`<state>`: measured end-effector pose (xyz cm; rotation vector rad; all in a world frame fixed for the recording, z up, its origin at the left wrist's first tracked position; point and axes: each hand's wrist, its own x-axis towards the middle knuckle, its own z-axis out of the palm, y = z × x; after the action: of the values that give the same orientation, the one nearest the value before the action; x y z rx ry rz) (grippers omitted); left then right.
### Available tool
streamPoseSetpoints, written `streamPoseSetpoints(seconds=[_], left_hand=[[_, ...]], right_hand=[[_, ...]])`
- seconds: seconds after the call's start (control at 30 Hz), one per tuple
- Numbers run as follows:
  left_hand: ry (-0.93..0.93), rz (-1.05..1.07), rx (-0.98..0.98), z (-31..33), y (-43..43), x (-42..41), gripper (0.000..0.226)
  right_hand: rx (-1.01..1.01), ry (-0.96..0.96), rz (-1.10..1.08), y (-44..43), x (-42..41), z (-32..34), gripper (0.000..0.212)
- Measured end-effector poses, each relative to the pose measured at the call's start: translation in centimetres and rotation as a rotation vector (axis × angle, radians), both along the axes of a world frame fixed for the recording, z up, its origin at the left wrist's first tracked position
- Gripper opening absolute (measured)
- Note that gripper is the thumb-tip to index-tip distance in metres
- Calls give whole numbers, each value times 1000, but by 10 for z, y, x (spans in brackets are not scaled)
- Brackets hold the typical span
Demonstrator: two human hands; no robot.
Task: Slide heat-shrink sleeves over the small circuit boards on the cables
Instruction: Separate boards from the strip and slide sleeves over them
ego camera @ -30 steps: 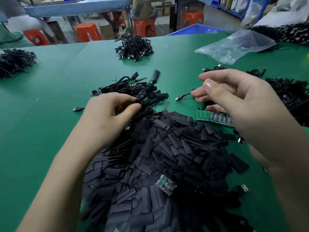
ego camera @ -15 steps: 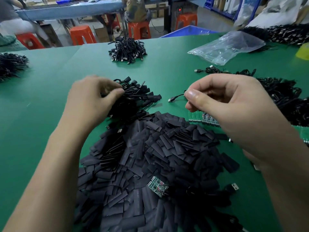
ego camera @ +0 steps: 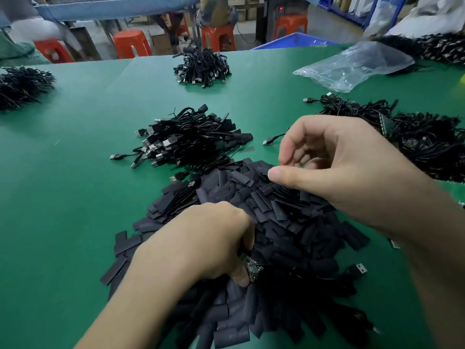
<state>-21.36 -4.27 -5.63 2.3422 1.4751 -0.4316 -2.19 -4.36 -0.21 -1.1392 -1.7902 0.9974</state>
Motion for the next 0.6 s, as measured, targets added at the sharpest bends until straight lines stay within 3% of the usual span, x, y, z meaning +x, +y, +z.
streamPoseSetpoints(seconds=[0.17, 0.27, 0.37, 0.47, 0.6], left_hand=[[-29, -5, 39, -2, 0, 4, 41], [-154, -17, -26, 7, 1, -2, 29], [-407, -4, -89, 25, -2, -8, 18], [-776, 86, -196, 44, -5, -10, 11], [-1165, 144, -287, 60, -10, -14, 12]], right_hand=[[-41, -30, 42, -1, -1, -1, 20], [-62, -24, 69, -2, -1, -1, 19], [-72, -10, 87, -2, 0, -1, 18], [-92, 27, 121, -1, 3, 1, 20], [-98, 103, 179, 2, 11, 5, 28]])
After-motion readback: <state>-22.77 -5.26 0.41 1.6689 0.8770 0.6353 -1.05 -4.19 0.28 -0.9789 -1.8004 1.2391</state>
